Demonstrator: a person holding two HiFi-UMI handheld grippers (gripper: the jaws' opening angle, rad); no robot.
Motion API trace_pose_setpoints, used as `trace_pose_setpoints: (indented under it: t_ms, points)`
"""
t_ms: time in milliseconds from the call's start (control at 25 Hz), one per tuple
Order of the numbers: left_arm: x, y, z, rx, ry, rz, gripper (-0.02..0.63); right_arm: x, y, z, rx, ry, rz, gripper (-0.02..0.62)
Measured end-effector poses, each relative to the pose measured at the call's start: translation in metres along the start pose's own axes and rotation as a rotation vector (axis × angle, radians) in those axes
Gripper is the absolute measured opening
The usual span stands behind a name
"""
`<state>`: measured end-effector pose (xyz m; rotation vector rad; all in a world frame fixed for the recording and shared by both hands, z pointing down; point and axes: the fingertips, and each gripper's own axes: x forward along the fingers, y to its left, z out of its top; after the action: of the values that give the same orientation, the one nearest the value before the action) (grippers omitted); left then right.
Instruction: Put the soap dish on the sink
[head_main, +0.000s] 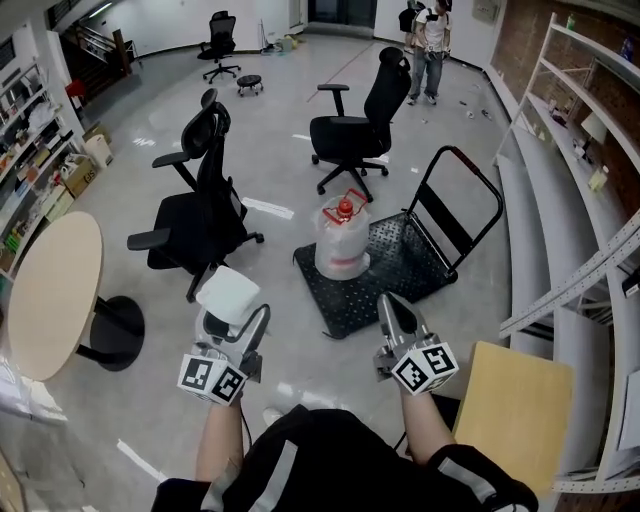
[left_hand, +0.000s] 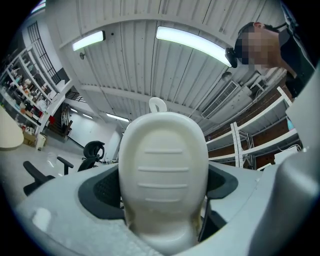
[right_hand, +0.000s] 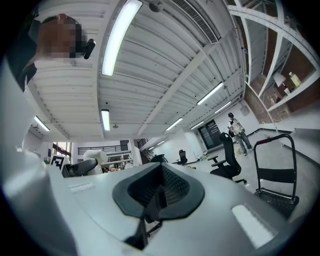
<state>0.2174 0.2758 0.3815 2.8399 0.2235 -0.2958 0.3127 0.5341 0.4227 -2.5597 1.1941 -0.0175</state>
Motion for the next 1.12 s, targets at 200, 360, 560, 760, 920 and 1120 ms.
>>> trace_pose_setpoints:
  t_ms: [200, 360, 560, 760, 920, 1120]
  points:
    - [-0.02, 0.046, 0.018, 0.019, -0.028, 0.06, 0.466, 0.051, 0.04, -0.011, -0.017, 0.021, 0.083, 0.006]
    - [-0.047, 0.087, 0.029, 0.04, -0.069, 0.123, 0.466, 0.092, 0.08, -0.026, -0.031, 0.042, 0.172, 0.006]
    - [-0.086, 0.136, 0.05, 0.079, -0.078, 0.232, 0.466, 0.145, 0.135, -0.049, -0.033, 0.067, 0.286, 0.006]
    - [-0.138, 0.186, 0.071, 0.127, -0.097, 0.343, 0.466, 0.191, 0.21, -0.073, -0.02, 0.088, 0.42, 0.006]
    - [-0.184, 0.212, 0.082, 0.147, -0.106, 0.439, 0.466, 0.215, 0.262, -0.1, -0.005, 0.105, 0.527, 0.006]
    - [-0.245, 0.227, 0.092, 0.158, -0.121, 0.541, 0.466, 0.22, 0.312, -0.129, 0.017, 0.156, 0.604, 0.006]
